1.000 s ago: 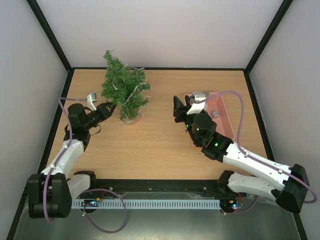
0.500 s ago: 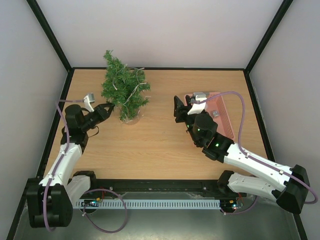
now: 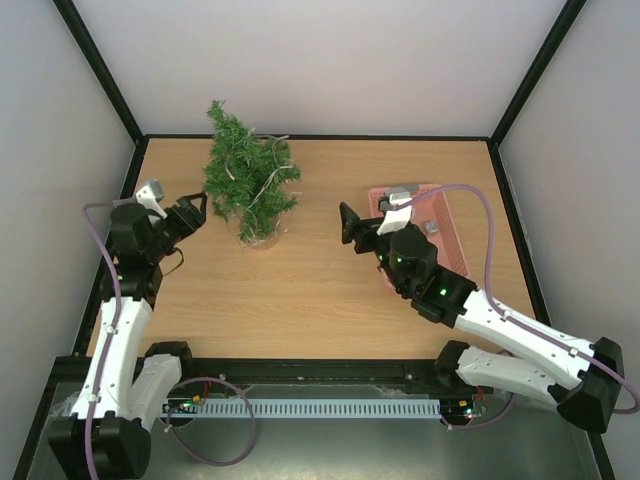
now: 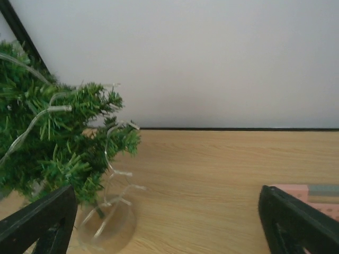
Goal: Decorate the small christmas tree
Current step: Wrap the decoration item around the Christmas tree.
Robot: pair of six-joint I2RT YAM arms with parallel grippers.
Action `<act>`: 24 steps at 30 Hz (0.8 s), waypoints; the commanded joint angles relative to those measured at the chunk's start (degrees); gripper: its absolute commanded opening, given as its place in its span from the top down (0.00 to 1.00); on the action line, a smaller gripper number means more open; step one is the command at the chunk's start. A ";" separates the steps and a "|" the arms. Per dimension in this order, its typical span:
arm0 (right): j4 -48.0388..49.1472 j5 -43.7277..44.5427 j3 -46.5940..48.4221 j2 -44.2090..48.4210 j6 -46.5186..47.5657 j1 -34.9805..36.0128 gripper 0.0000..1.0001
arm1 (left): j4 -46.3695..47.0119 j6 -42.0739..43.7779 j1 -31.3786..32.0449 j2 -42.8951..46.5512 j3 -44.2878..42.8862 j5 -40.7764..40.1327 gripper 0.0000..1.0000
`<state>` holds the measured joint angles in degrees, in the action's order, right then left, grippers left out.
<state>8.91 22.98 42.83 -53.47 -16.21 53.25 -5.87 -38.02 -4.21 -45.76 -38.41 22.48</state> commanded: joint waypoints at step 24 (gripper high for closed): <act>-35.52 11.13 6.56 1.92 -33.16 -0.11 0.02 | -20.38 19.02 16.64 14.53 -6.16 0.37 0.01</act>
<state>-24.29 30.02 49.41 -51.00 -41.85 53.25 -26.02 -18.55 12.36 -31.40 -46.81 16.56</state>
